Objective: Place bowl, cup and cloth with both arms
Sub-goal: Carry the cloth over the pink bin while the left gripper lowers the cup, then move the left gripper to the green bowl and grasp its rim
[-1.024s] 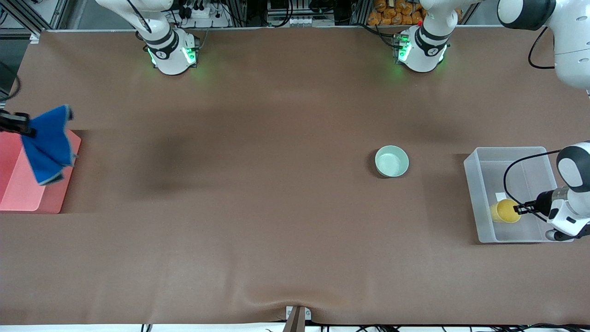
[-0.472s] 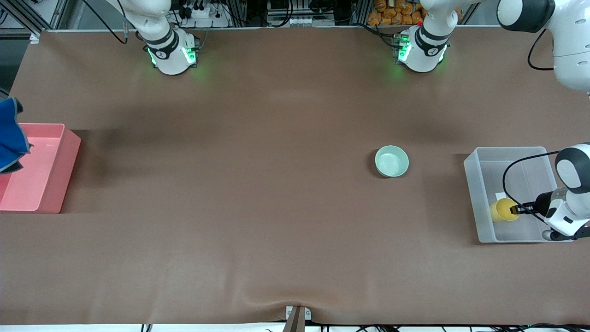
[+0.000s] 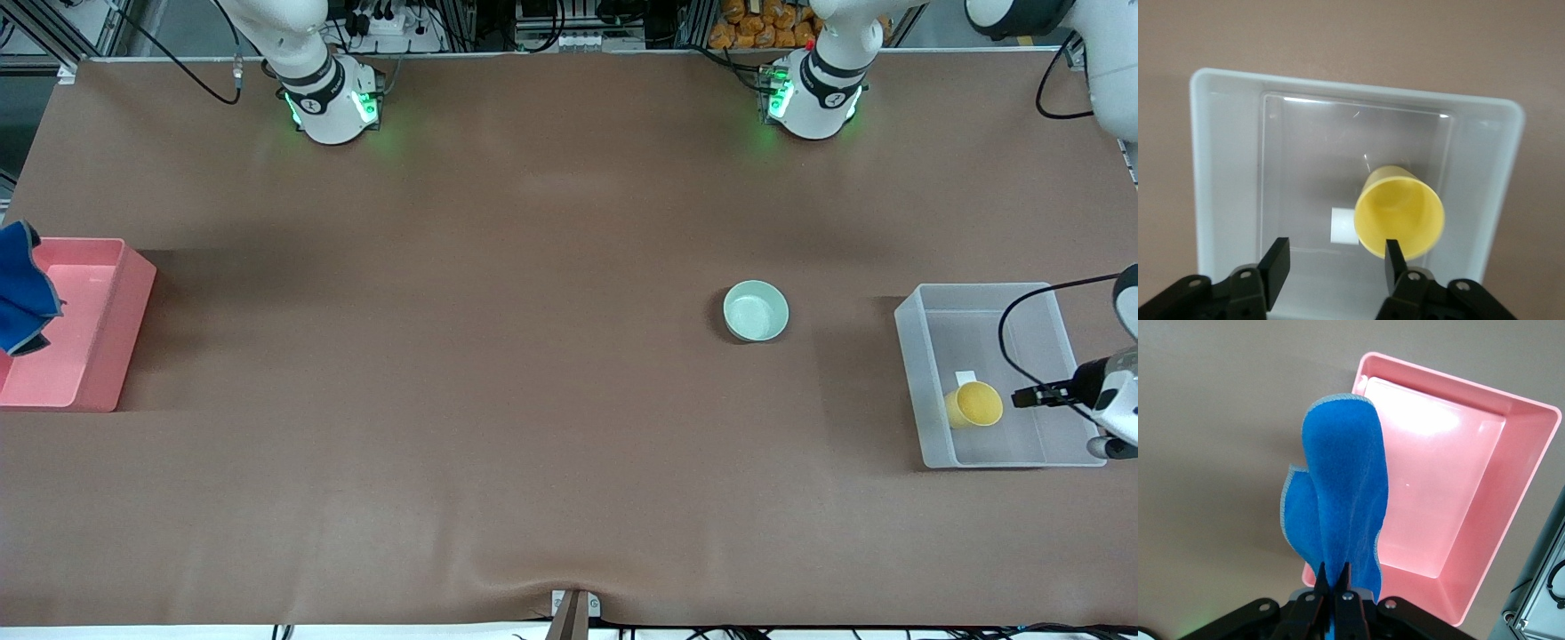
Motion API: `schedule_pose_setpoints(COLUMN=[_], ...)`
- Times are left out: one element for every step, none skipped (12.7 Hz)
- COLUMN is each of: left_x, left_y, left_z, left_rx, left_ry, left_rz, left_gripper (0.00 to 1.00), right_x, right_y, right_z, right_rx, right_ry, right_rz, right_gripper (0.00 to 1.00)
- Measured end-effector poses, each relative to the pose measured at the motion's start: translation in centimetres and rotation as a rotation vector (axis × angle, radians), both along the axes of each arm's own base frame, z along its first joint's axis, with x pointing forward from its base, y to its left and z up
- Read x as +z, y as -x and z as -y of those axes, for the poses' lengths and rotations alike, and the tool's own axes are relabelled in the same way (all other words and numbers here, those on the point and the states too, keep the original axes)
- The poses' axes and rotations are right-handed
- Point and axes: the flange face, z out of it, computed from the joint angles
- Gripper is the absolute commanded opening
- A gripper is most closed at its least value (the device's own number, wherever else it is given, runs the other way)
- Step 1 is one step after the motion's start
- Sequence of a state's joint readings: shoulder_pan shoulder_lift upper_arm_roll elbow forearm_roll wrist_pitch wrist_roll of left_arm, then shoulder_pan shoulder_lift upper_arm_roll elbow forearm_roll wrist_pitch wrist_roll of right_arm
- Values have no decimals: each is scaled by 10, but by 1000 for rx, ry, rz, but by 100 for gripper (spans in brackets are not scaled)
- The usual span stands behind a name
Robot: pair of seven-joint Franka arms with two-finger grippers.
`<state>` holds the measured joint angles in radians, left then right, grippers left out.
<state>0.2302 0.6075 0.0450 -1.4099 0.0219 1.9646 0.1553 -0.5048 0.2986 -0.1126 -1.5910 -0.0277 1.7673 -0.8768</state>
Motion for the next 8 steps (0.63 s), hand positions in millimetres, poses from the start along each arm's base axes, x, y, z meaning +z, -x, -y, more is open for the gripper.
schedule_pose_setpoints(left_x=[15,28,38,45,50,53,56,56], left_y=[3,5,5,5,6,7,7,8], left_z=[6,17,32,49,68,86,101,115], left_rx=[-7,-19,-40,-61,-76,-81,-83,-77], left_ry=[5,14,24,33,41,50,58,66], left_rz=[-8,-17,-25,-37,-55,-74,-85,-91], left_gripper=[69,69,69,69,69,69,69,69], right_x=[-6,-13,-24,-35,-46,-53,-58,-60], right_y=[1,0,-1,-2,-3,-3,-4,-4], right_z=[4,7,11,15,20,24,26,27], right_rx=[-1,-4,-7,-5,0,7,11,12], right_ry=[-3,-6,-7,-10,-11,-9,-8,-7], right_rz=[-5,-11,-15,-20,-22,-19,-17,-17], right_gripper=[0,0,0,0,0,0,0,0])
